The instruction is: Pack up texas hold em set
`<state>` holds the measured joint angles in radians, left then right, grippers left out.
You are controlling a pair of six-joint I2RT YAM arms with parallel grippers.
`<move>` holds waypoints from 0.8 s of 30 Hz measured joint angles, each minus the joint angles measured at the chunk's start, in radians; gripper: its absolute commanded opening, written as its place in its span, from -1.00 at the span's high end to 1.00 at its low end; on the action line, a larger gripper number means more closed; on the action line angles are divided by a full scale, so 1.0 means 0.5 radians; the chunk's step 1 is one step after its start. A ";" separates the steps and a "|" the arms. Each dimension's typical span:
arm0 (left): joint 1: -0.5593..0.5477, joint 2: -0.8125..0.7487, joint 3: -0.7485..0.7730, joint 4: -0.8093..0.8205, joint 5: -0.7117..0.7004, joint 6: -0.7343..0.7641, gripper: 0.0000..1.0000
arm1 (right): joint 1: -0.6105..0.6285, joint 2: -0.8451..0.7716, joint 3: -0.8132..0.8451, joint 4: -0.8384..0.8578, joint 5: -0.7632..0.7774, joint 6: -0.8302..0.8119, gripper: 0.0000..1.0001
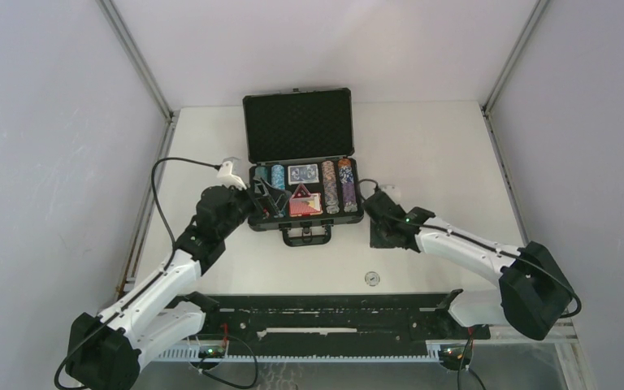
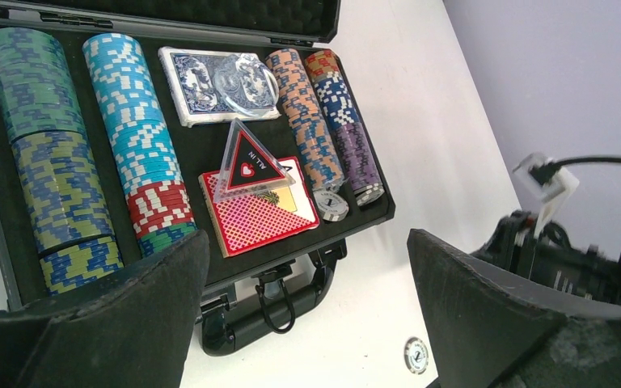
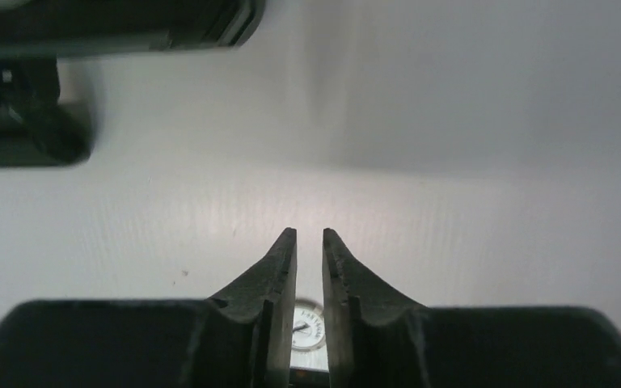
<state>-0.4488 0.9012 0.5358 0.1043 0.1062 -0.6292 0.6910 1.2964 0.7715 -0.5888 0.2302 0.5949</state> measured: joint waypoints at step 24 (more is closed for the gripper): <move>-0.002 -0.014 0.000 -0.004 -0.013 -0.001 -0.93 | 0.423 0.189 -0.192 0.076 0.159 0.353 1.00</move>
<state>-0.4496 0.8944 0.5358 0.1024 0.0998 -0.6296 0.9024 1.3911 0.6758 -0.5510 0.3096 0.7715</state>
